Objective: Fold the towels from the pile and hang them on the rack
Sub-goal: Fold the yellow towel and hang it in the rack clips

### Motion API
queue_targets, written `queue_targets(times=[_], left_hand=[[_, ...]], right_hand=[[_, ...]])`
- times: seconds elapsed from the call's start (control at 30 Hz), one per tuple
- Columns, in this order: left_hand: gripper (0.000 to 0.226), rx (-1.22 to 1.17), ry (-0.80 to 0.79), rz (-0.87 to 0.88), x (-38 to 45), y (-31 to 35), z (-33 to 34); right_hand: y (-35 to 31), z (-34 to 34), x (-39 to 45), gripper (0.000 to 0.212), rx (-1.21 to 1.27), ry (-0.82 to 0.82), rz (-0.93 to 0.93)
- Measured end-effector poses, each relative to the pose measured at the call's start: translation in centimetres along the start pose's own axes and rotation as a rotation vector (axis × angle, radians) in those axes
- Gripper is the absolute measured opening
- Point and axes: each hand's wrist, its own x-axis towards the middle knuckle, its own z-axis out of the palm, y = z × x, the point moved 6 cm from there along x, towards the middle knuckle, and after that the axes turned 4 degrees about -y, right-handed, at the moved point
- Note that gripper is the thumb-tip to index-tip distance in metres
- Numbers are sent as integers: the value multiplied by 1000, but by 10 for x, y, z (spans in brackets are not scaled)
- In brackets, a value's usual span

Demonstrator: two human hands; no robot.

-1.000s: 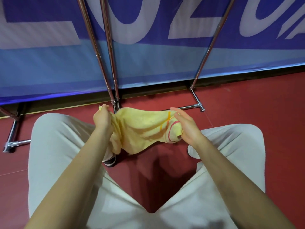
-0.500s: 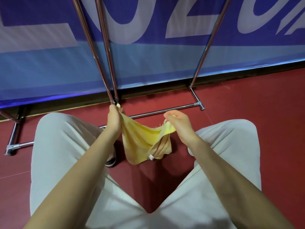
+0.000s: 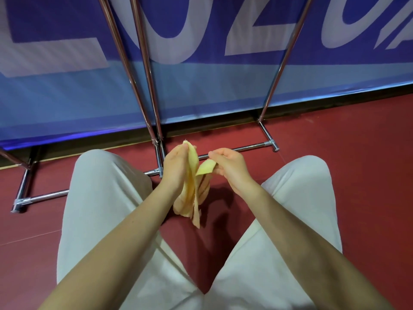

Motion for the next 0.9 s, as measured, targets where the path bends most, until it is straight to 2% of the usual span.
queue_targets(times=[0.1,0.3,0.6,0.77,0.9], left_hand=[[29,-47,16,2,-2,1,1],[28,-219,40,-58,-3,0,3],[28,-273,4,-85,3,-6,10],[24,-312,8,-77,4,-3,15],[24,-271,56,-43,6,0,16]], right_hand=[[-5,9,-1,7,35,-66,-9],[-15,16,0,23,-52,-165,-70],[-26,11,6,12,-382,-88,-264],[-32,12,11,12,-621,12,-456],[-26,11,19,11,-582,-10,-298]])
